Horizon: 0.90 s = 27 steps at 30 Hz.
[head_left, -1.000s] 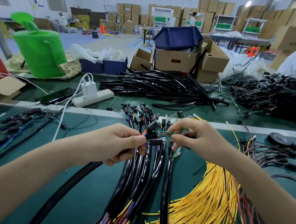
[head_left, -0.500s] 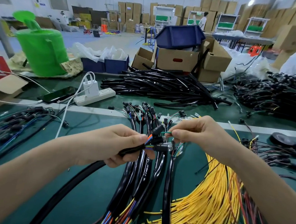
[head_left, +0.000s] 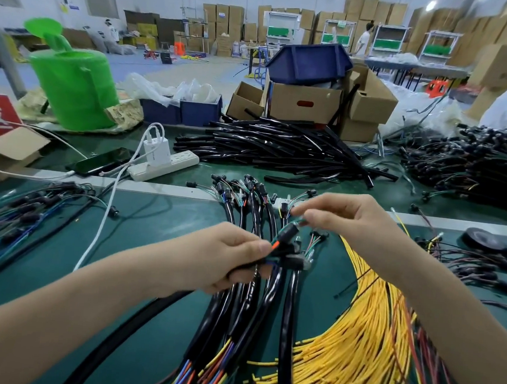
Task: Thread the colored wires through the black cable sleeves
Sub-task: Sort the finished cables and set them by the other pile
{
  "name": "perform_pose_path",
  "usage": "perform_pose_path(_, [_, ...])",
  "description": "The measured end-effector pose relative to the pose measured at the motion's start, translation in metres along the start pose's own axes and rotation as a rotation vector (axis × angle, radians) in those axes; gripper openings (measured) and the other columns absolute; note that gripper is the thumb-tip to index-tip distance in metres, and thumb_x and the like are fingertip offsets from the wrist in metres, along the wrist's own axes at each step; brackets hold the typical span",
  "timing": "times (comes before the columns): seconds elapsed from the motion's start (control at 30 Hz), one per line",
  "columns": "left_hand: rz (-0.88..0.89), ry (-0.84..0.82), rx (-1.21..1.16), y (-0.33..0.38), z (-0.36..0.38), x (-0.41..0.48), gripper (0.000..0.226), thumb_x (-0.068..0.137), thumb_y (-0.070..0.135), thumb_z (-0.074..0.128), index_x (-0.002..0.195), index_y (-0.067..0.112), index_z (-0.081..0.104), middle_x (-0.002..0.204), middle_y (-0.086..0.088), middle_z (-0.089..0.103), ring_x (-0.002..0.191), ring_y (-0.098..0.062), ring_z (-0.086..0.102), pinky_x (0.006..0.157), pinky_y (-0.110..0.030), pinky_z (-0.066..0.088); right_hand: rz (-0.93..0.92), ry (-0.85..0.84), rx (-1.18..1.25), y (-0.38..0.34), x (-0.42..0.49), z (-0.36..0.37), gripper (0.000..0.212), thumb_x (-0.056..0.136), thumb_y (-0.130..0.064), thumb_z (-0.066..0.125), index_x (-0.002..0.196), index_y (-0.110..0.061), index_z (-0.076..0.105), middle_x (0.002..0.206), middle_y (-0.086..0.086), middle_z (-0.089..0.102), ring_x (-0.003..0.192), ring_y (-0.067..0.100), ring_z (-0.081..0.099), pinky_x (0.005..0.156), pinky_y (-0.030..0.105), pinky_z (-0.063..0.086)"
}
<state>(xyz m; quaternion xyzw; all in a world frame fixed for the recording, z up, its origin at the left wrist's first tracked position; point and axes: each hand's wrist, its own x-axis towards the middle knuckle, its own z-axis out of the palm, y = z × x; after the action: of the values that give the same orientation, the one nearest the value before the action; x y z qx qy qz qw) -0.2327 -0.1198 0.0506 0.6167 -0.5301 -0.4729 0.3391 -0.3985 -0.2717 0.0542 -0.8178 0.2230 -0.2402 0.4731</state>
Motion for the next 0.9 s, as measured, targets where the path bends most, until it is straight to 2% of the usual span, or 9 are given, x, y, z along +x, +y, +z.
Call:
perform_pose_path(0.13, [-0.019, 0.131, -0.188, 0.004, -0.015, 0.001, 0.036, 0.099, 0.028, 0.039, 0.093, 0.006, 0.067, 0.054, 0.002, 0.043, 0.04, -0.006, 0.026, 0.035, -0.014, 0.021, 0.253, 0.353, 0.165, 0.028, 0.004, -0.007, 0.01, 0.089, -0.017, 0.063, 0.094, -0.023, 0.07, 0.093, -0.001, 0.068, 0.085, 0.011, 0.062, 0.076, 0.022, 0.048])
perform_pose_path(0.3, [0.123, 0.312, -0.462, 0.022, -0.051, 0.017, 0.019, 0.095, 0.0, 0.032, 0.095, 0.003, 0.05, 0.067, -0.003, 0.055, 0.044, -0.005, 0.039, 0.034, -0.015, 0.03, 0.381, 0.354, 0.034, 0.047, -0.003, -0.011, 0.009, 0.092, -0.018, 0.06, 0.1, -0.019, 0.063, 0.097, 0.006, 0.063, 0.078, 0.015, 0.058, 0.065, 0.026, 0.048])
perform_pose_path(0.4, [0.134, 0.484, -0.22, 0.018, -0.051, 0.052, 0.031, 0.097, 0.0, 0.036, 0.125, 0.004, 0.05, 0.092, -0.006, 0.061, 0.06, -0.007, 0.051, 0.043, -0.018, 0.044, 0.447, 0.162, -0.151, 0.048, -0.006, 0.004, 0.005, 0.092, -0.022, 0.061, 0.093, -0.018, 0.064, 0.085, 0.005, 0.068, 0.061, 0.014, 0.062, 0.052, 0.024, 0.047])
perform_pose_path(0.47, [0.085, 0.501, 0.037, 0.0, -0.039, 0.081, 0.057, 0.099, 0.009, 0.042, 0.15, 0.011, 0.017, 0.121, -0.009, 0.058, 0.069, -0.007, 0.052, 0.057, -0.017, 0.049, 0.488, 0.028, -0.265, 0.047, -0.008, 0.016, 0.016, 0.091, -0.026, 0.064, 0.083, -0.012, 0.066, 0.073, 0.005, 0.069, 0.049, 0.012, 0.06, 0.044, 0.021, 0.046])
perform_pose_path(0.53, [-0.002, 0.442, 0.218, -0.026, -0.024, 0.099, 0.075, 0.099, 0.019, 0.046, 0.151, 0.017, -0.008, 0.148, -0.012, 0.038, 0.068, 0.002, 0.045, 0.058, -0.004, 0.041, 0.531, -0.06, -0.358, 0.045, -0.01, 0.024, 0.03, 0.087, -0.034, 0.067, 0.077, -0.006, 0.066, 0.064, 0.007, 0.068, 0.042, 0.013, 0.058, 0.04, 0.02, 0.043])
perform_pose_path(0.6, [-0.071, 0.394, 0.397, -0.051, -0.012, 0.101, 0.08, 0.097, 0.022, 0.048, 0.15, 0.02, -0.013, 0.156, -0.014, 0.02, 0.097, -0.005, 0.054, 0.086, -0.009, 0.041, 0.574, -0.145, -0.394, 0.043, -0.014, 0.03, 0.039, 0.084, -0.04, 0.07, 0.078, -0.002, 0.066, 0.061, 0.008, 0.069, 0.041, 0.015, 0.06, 0.039, 0.019, 0.042])
perform_pose_path(0.67, [-0.084, 0.382, 0.477, -0.071, -0.001, 0.095, 0.079, 0.096, 0.021, 0.048, 0.15, 0.022, -0.01, 0.159, -0.015, 0.002, 0.143, -0.021, 0.02, 0.114, -0.024, 0.014, 0.599, -0.223, -0.394, 0.043, -0.018, 0.039, 0.039, 0.083, -0.039, 0.071, 0.081, -0.001, 0.065, 0.063, 0.01, 0.071, 0.044, 0.015, 0.063, 0.039, 0.018, 0.043])
perform_pose_path(0.73, [-0.04, 0.409, 0.464, -0.086, 0.008, 0.086, 0.077, 0.095, 0.018, 0.048, 0.151, 0.026, -0.005, 0.159, -0.01, -0.005, 0.147, -0.02, 0.001, 0.11, -0.021, 0.005, 0.618, -0.241, -0.348, 0.045, -0.021, 0.048, 0.032, 0.085, -0.03, 0.071, 0.082, 0.001, 0.066, 0.064, 0.011, 0.071, 0.043, 0.014, 0.062, 0.038, 0.018, 0.043])
perform_pose_path(0.9, [0.036, 0.429, 0.489, -0.101, 0.014, 0.046, 0.078, 0.096, 0.02, 0.049, 0.148, 0.039, -0.006, 0.159, -0.004, -0.006, 0.147, -0.018, 0.001, 0.113, -0.022, 0.005, 0.636, -0.112, -0.146, 0.053, -0.024, 0.051, 0.023, 0.084, -0.018, 0.067, 0.071, 0.001, 0.065, 0.052, 0.006, 0.064, 0.039, 0.013, 0.054, 0.039, 0.019, 0.039])
